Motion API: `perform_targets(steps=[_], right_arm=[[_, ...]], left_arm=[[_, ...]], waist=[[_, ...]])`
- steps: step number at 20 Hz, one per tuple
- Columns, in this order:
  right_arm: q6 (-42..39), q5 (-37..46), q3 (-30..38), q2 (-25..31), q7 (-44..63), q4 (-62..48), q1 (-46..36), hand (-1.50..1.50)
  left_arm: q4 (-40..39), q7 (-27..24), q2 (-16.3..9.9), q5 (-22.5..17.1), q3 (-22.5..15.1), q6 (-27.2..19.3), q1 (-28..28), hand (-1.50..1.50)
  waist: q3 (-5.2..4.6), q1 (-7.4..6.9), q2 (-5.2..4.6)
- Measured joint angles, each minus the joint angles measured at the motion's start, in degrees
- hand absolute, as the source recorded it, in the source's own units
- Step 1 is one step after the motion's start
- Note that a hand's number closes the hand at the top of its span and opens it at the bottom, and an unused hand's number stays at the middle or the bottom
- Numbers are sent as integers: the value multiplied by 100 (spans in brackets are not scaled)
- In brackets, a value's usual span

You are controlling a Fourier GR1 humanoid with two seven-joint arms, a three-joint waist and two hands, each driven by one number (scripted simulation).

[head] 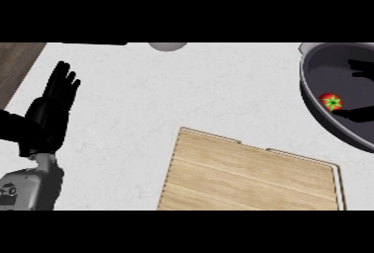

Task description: Pick the tomato from the tray and place it in the pot

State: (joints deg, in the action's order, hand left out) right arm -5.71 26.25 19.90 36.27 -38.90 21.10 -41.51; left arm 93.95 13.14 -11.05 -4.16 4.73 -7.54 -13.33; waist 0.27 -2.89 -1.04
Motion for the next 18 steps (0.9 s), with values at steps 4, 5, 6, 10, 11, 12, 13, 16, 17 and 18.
perform_targets(steps=[4,5,6,10,11,12,13,16,17,18], right_arm=[[-690,-499,450,174,-238,-361,-220,-150],[-870,-614,564,282,-261,-454,-254,-150],[-997,-718,671,336,-328,-556,-238,-150],[-1542,-1021,995,775,-297,-879,-320,-150],[-1639,-1073,1052,884,-275,-938,-308,-150],[-1720,-1116,1100,992,-248,-987,-294,-150],[-1789,-1144,1132,1092,-222,-1028,-265,-150],[-2017,-1231,1220,1390,-143,-1103,-160,-150],[-2088,-1256,1242,1483,-91,-1124,-138,-150],[-2133,-1288,1272,1551,-81,-1130,-103,-150]], left_arm=[[-56,22,-11,2,11,15,-43,0],[30,70,-23,-14,13,22,-10,0],[49,86,-31,-32,22,37,0,0],[-12,-7,19,20,9,-2,-14,0],[-13,8,-19,-14,40,38,-31,0],[-25,-13,-17,-26,49,52,-2,0],[-49,-81,-14,-41,57,84,43,0],[-13,-82,5,-67,60,94,70,0],[-18,-68,-24,-71,74,113,57,0],[-34,-93,-3,-63,70,101,53,0]], waist=[[-1,42,1],[1,35,5],[0,33,2],[4,32,-16],[4,27,-20],[6,21,-24],[7,11,-32],[14,6,-39],[16,7,-40],[18,11,-45]])
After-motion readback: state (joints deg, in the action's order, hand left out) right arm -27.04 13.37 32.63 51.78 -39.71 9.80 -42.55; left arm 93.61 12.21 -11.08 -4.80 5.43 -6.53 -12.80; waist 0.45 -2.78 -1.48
